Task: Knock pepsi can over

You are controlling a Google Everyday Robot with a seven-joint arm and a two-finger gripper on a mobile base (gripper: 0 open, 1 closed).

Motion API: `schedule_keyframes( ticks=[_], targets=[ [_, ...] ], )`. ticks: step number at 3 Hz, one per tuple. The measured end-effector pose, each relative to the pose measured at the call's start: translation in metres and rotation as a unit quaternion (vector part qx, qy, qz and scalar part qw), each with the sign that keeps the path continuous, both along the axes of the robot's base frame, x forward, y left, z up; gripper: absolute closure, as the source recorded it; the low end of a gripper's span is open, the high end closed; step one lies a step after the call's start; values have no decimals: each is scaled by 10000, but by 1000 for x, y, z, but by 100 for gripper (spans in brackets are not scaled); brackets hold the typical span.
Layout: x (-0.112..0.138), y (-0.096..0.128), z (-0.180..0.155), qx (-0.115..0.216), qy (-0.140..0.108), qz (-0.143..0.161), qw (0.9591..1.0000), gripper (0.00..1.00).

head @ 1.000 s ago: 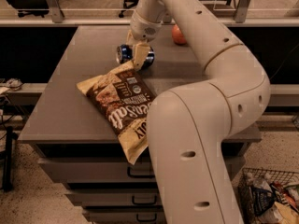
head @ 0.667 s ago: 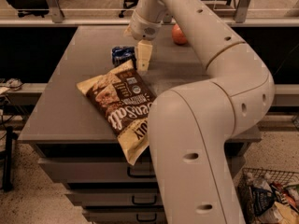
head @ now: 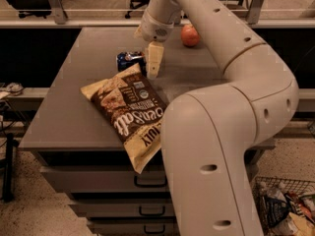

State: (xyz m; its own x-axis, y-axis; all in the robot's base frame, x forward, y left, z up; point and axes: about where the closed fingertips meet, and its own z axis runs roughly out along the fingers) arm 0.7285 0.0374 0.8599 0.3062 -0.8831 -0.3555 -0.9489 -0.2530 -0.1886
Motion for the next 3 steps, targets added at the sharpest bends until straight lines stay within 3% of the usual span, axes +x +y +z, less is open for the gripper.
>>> schedule_keyframes(
  ticks=[1,2,3],
  targets=[
    [14,-36,20,459,-198,-692,9964,0],
    [26,-100,53,1101,-542,-1686,9780,0],
    [30,-164,81,1778,-925,-2465,9482,0]
  ],
)
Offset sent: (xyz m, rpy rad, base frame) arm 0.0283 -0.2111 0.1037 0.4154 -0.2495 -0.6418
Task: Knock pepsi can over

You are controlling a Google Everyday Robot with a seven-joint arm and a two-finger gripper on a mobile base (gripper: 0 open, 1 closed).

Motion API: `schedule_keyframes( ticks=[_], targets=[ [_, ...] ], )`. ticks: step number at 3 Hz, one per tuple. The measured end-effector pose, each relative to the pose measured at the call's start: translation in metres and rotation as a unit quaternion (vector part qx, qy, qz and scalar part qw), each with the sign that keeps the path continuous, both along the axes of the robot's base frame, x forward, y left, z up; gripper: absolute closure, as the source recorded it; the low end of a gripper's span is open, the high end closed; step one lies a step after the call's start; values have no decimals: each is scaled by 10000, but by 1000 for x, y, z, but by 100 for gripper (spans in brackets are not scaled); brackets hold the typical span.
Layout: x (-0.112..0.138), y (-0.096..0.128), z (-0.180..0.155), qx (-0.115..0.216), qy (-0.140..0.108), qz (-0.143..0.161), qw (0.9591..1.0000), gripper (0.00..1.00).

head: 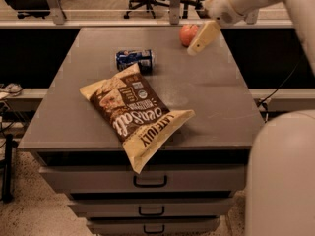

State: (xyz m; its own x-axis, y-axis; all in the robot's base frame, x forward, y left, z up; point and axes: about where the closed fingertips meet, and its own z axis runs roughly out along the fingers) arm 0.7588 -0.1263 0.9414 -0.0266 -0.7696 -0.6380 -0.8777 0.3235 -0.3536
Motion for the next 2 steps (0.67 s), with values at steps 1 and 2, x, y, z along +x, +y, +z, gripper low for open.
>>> schedule_keyframes(
  ticks=[1,2],
  targets=[
    [-7,-63,25,623,-441,-703,9946,0],
    [-5,-83,28,719,-603,-934,9912,0]
  ],
)
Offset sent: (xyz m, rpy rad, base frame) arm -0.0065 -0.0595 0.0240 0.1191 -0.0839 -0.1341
